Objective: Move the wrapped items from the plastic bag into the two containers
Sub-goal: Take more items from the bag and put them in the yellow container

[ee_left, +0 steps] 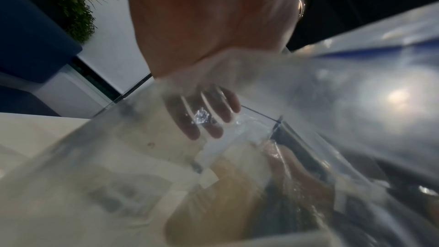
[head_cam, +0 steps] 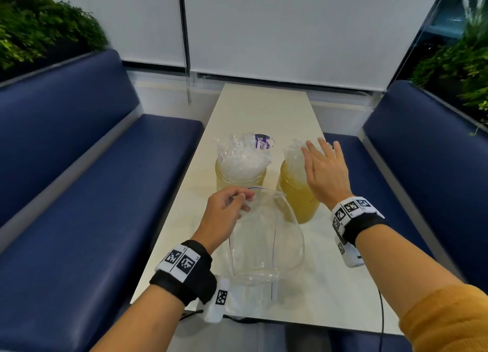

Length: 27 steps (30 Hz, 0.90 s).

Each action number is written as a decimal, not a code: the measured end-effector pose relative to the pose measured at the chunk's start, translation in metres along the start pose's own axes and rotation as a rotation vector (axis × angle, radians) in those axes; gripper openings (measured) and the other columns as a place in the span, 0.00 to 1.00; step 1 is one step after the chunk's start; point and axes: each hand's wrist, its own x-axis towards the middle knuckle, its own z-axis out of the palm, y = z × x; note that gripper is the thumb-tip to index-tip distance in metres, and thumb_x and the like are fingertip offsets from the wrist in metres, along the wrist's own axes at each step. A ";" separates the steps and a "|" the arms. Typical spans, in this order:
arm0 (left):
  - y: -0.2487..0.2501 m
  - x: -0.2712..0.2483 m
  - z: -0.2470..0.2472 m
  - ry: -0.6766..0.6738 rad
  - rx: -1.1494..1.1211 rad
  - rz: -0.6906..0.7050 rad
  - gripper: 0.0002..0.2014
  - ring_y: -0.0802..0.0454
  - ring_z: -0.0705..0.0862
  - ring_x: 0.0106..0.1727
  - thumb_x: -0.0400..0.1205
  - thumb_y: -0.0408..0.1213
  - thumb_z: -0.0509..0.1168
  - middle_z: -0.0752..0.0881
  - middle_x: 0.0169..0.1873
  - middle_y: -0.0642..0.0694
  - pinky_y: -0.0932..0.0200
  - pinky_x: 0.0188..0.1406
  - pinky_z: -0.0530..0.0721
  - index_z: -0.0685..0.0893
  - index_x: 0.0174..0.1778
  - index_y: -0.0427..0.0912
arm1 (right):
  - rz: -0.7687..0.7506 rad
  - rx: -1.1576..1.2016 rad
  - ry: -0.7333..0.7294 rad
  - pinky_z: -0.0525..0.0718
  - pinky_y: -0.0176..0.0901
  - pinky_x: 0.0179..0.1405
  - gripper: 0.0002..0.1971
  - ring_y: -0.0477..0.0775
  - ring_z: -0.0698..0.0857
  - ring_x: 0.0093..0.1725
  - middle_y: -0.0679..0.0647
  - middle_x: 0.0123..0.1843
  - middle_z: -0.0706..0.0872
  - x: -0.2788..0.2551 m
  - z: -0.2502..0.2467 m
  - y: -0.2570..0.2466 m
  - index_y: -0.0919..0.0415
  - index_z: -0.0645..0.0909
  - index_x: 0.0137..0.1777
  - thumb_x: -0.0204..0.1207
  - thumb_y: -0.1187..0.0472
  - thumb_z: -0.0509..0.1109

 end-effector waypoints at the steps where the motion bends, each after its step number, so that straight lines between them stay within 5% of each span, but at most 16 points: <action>1: 0.001 0.000 0.000 -0.002 -0.012 -0.006 0.13 0.49 0.90 0.46 0.90 0.31 0.59 0.92 0.51 0.44 0.53 0.47 0.86 0.91 0.56 0.40 | 0.003 -0.028 -0.023 0.50 0.66 0.88 0.28 0.60 0.62 0.87 0.54 0.84 0.72 -0.004 0.001 0.000 0.55 0.70 0.83 0.91 0.50 0.40; 3: 0.002 -0.001 -0.001 -0.007 -0.030 -0.009 0.15 0.48 0.90 0.46 0.90 0.31 0.57 0.92 0.52 0.41 0.53 0.47 0.85 0.91 0.57 0.39 | 0.016 -0.039 0.009 0.47 0.70 0.87 0.27 0.62 0.58 0.88 0.56 0.86 0.68 -0.007 -0.005 -0.004 0.54 0.64 0.86 0.91 0.49 0.43; 5: 0.001 -0.002 -0.002 -0.009 -0.043 -0.007 0.16 0.47 0.89 0.48 0.91 0.32 0.55 0.91 0.53 0.40 0.54 0.47 0.84 0.90 0.58 0.38 | -0.010 0.057 0.169 0.56 0.71 0.84 0.24 0.66 0.68 0.82 0.61 0.80 0.74 -0.002 -0.024 -0.016 0.56 0.71 0.81 0.90 0.49 0.51; 8: -0.001 -0.002 -0.003 -0.004 -0.061 -0.005 0.18 0.47 0.89 0.49 0.92 0.32 0.53 0.91 0.53 0.39 0.54 0.48 0.84 0.90 0.60 0.38 | -0.300 0.340 0.430 0.83 0.58 0.53 0.14 0.62 0.84 0.53 0.60 0.53 0.87 0.002 -0.067 -0.058 0.65 0.86 0.59 0.87 0.58 0.62; 9: -0.001 -0.001 -0.003 -0.004 -0.063 -0.002 0.18 0.47 0.88 0.49 0.92 0.32 0.53 0.91 0.53 0.39 0.53 0.48 0.84 0.90 0.60 0.38 | -0.410 0.381 0.395 0.84 0.54 0.43 0.11 0.59 0.85 0.46 0.57 0.46 0.87 -0.001 -0.078 -0.076 0.64 0.88 0.53 0.85 0.60 0.64; 11: -0.002 0.000 -0.004 -0.004 -0.058 0.013 0.18 0.50 0.88 0.48 0.93 0.33 0.52 0.91 0.52 0.40 0.50 0.49 0.84 0.90 0.59 0.38 | -0.549 0.380 0.087 0.85 0.50 0.35 0.09 0.55 0.85 0.39 0.51 0.41 0.87 -0.010 -0.095 -0.107 0.59 0.87 0.49 0.81 0.61 0.65; 13: -0.004 0.001 -0.006 0.002 -0.058 0.022 0.18 0.52 0.89 0.48 0.92 0.35 0.53 0.92 0.51 0.43 0.46 0.51 0.87 0.90 0.57 0.40 | -0.588 0.238 -0.378 0.85 0.47 0.39 0.10 0.55 0.87 0.43 0.51 0.47 0.89 -0.022 -0.097 -0.129 0.55 0.87 0.53 0.79 0.63 0.65; 15: -0.004 0.000 -0.009 0.012 -0.064 0.012 0.18 0.49 0.89 0.50 0.91 0.35 0.53 0.91 0.52 0.42 0.45 0.53 0.88 0.90 0.58 0.39 | -0.674 0.010 -0.611 0.82 0.46 0.42 0.16 0.58 0.87 0.55 0.53 0.57 0.88 -0.036 -0.089 -0.141 0.55 0.86 0.62 0.78 0.70 0.67; 17: -0.004 -0.001 -0.012 0.023 -0.061 0.007 0.18 0.49 0.89 0.50 0.92 0.33 0.53 0.91 0.53 0.41 0.48 0.52 0.87 0.90 0.60 0.40 | -0.733 -0.103 -0.733 0.80 0.50 0.48 0.22 0.60 0.82 0.64 0.56 0.63 0.82 -0.050 -0.079 -0.149 0.56 0.81 0.69 0.77 0.73 0.69; 22: -0.007 -0.001 -0.014 0.029 -0.070 -0.019 0.17 0.40 0.90 0.53 0.92 0.34 0.53 0.92 0.52 0.41 0.52 0.49 0.85 0.89 0.57 0.36 | -0.832 -0.217 -0.869 0.76 0.56 0.62 0.36 0.62 0.75 0.71 0.58 0.74 0.75 -0.072 -0.052 -0.155 0.53 0.65 0.81 0.75 0.61 0.77; 27: -0.010 -0.002 -0.012 0.018 -0.061 -0.027 0.16 0.41 0.90 0.54 0.92 0.37 0.56 0.92 0.52 0.42 0.54 0.50 0.84 0.89 0.56 0.36 | -0.789 -0.062 -0.847 0.81 0.58 0.59 0.24 0.62 0.79 0.66 0.55 0.69 0.80 -0.075 -0.036 -0.153 0.46 0.74 0.73 0.79 0.49 0.74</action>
